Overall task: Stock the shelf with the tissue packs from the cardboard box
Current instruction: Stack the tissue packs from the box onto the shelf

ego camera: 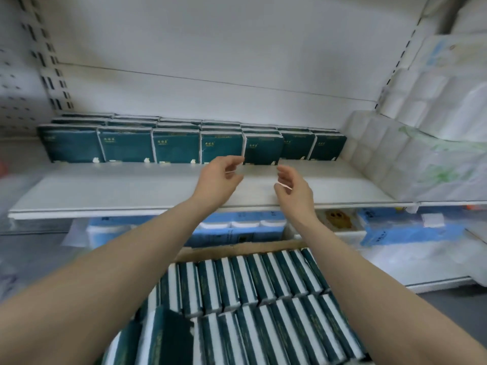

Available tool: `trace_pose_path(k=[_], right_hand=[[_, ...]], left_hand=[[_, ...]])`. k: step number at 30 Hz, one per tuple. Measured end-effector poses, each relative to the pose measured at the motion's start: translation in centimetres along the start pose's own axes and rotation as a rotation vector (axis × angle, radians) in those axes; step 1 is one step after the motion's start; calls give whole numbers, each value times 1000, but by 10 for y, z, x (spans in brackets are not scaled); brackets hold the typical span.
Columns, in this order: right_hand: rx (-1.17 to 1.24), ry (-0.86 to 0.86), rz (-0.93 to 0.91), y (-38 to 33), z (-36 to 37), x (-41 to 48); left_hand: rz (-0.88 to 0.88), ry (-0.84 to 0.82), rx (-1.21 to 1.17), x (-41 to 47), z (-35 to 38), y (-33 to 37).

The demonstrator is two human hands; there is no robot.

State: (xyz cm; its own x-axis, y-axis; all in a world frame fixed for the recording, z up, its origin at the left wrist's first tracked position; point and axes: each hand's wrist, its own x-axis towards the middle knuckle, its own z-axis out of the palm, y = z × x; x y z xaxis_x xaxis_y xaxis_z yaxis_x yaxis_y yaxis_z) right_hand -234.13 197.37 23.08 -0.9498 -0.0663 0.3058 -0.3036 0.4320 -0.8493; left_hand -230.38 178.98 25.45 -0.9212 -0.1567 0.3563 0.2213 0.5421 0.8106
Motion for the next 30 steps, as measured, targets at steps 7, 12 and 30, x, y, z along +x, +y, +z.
trace_pose_path(k=[7,12,30], right_hand=[[0,-86,-10,-9,8,-96],[53,-264,61,-5,32,-157],[143,-792,344,-19,71,-198]], left_hand=[[-107,-183,114,-91,-51,-5],[-152,-484,320,-140,-81,-18],[-243,-721,535,-174,-86,-40]])
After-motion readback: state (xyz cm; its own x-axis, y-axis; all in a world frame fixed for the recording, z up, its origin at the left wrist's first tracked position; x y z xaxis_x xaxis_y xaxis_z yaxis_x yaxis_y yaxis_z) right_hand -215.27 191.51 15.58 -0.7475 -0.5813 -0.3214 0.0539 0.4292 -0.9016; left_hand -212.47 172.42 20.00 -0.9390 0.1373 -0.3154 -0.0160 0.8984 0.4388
